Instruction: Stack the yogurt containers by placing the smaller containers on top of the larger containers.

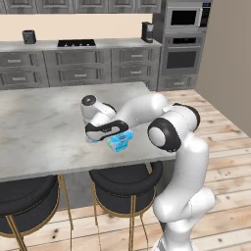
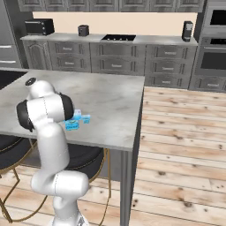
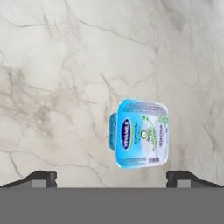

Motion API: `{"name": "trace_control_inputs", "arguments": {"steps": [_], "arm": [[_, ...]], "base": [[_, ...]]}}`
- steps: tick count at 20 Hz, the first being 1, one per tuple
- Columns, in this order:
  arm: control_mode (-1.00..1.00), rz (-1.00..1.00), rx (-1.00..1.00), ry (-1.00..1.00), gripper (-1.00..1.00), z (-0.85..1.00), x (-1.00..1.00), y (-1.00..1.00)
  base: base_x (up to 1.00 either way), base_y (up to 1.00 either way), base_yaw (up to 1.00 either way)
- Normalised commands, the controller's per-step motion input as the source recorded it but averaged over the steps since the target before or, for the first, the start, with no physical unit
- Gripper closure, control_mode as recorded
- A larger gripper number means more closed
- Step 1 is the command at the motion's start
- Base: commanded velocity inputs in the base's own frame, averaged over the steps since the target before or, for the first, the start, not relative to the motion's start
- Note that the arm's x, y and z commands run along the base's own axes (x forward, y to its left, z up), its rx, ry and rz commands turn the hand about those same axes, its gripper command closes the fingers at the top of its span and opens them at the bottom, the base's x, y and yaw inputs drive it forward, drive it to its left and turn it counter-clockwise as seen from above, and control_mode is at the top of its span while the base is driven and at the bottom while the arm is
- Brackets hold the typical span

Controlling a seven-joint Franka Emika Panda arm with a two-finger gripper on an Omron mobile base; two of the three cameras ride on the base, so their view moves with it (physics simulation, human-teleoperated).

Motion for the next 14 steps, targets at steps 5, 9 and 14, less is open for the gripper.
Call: {"name": "trace_control_inputs", "arguments": {"steps": [5, 9, 14], "arm": [[-1.00, 0.00, 0.00, 0.00, -1.00, -0.14, 0.21, 0.00], [-1.00, 0.00, 0.00, 0.01, -1.00, -0.14, 0.20, 0.01], [-1.00, 0.00, 0.00, 0.01, -1.00, -0.17, 0.14, 0.07]], "base": [[0.00, 0.00, 0.00], [0.00, 0.00, 0.00], [0.00, 0.00, 0.00]]}}
